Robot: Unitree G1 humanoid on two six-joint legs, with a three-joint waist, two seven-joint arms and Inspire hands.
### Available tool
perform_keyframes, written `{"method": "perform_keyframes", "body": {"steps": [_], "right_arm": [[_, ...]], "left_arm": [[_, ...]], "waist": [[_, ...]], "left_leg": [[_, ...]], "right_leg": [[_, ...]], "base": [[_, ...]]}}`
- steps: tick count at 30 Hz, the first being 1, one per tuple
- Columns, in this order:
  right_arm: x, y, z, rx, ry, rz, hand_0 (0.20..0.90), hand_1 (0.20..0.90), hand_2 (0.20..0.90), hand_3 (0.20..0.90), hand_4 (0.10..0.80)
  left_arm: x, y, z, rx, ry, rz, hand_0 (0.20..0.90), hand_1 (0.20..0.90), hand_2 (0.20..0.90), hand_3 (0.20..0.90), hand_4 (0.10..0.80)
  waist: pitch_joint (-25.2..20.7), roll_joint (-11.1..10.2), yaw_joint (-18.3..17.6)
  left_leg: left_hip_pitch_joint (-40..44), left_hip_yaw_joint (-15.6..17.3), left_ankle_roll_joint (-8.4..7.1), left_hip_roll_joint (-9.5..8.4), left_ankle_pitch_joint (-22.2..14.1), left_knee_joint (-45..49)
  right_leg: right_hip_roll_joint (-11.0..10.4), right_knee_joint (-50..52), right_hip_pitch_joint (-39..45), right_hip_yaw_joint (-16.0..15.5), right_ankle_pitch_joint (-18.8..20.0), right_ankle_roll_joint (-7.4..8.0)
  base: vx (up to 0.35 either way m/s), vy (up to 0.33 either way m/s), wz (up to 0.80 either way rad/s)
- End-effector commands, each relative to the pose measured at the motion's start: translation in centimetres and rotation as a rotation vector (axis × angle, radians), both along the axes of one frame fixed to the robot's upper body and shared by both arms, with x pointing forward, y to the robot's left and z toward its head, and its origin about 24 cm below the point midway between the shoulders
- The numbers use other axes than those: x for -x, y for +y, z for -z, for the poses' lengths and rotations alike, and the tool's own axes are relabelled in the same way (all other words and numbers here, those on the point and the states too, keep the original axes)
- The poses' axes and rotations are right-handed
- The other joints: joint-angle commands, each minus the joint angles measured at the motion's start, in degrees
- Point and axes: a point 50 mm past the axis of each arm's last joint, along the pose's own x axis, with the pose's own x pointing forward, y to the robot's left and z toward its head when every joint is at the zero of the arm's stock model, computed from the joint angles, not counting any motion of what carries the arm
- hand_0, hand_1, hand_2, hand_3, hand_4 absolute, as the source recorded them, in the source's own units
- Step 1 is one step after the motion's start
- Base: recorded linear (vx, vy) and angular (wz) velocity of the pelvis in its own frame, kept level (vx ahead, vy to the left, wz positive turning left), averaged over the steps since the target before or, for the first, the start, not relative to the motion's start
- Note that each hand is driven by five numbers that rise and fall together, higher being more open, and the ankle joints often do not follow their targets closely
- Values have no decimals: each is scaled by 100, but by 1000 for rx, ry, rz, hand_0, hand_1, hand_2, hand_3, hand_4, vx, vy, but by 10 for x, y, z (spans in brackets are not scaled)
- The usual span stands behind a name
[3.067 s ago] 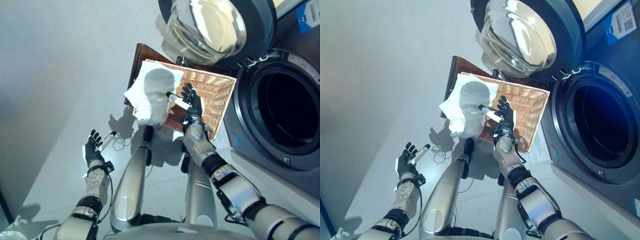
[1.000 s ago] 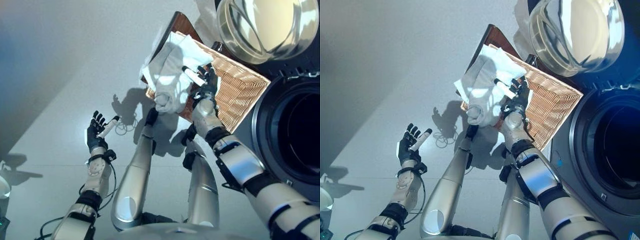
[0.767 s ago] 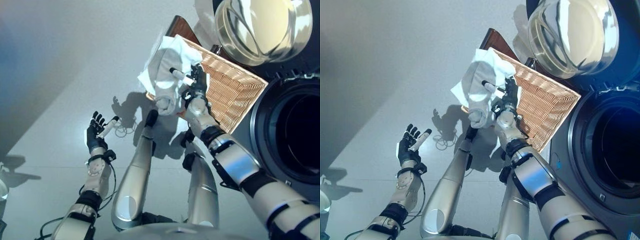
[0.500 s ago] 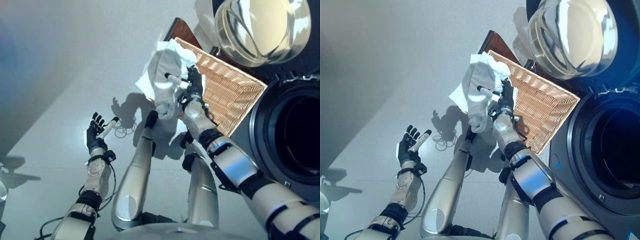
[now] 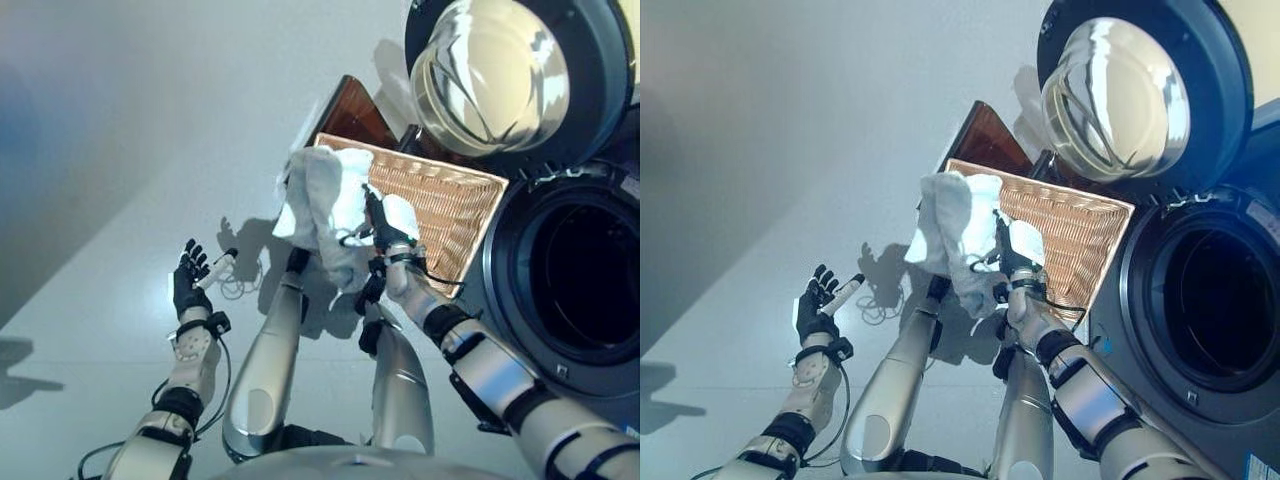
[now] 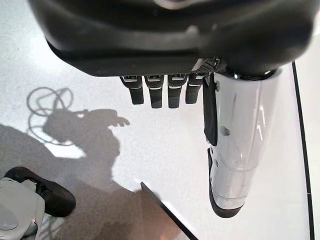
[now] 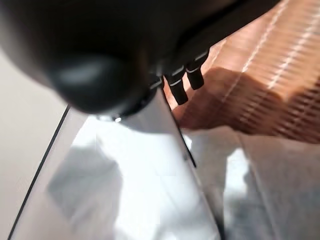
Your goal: Pick up the clothes and place them into the washing machine
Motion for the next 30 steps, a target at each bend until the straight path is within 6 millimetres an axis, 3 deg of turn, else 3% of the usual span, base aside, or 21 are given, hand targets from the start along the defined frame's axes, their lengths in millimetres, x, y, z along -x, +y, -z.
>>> {"method": "perform_keyframes", "body": {"steps": [1, 8, 12, 22, 28, 30], "right_arm": [[-8, -25, -20, 72, -94, 70, 900, 900, 900, 900, 800], [-9, -30, -27, 553, -123, -79, 900, 900, 900, 900, 800], [-15, -31, -33, 624, -121, -78, 900, 900, 900, 900, 800], [-22, -8, -43, 376, -138, -70, 900, 900, 900, 900, 800], [-31, 24, -60, 111, -167, -105, 900, 900, 900, 900, 800], [-32, 26, -61, 78, -164, -102, 900, 900, 900, 900, 800]], "left_arm": [[17, 21, 2, -30, -24, -62, 900, 900, 900, 900, 800], [22, 22, 7, -37, 0, -42, 900, 900, 900, 900, 800], [22, 21, 9, -22, 8, -42, 900, 900, 900, 900, 800], [24, 21, 12, 2, 15, -60, 900, 900, 900, 900, 800], [26, 26, 13, 7, 21, -95, 900, 900, 900, 900, 800], [26, 27, 12, 6, 18, -100, 900, 900, 900, 900, 800]], "waist": [[-34, 118, 31], [-34, 72, 1], [-34, 59, 5], [-34, 54, -4], [-34, 70, 6], [-34, 75, 12]], "left_leg": [[220, 389, 108, -342, 574, -1073], [342, 423, 100, -331, 537, -1046], [338, 434, 103, -317, 525, -992], [328, 469, 106, -284, 534, -988], [317, 494, 109, -267, 546, -1010], [311, 498, 110, -266, 548, -1011]], "right_leg": [[65, 698, 209, 152, -481, -29], [92, 727, 289, 203, -509, -19], [94, 766, 282, 222, -505, -28], [114, 767, 243, 258, -487, -51], [125, 771, 199, 270, -465, -49], [125, 777, 188, 272, -465, -51]], "base": [[0, 0, 0], [-1, 3, -3], [-8, -1, -3], [-8, 0, -3], [-3, 0, -2], [0, 0, 0]]}}
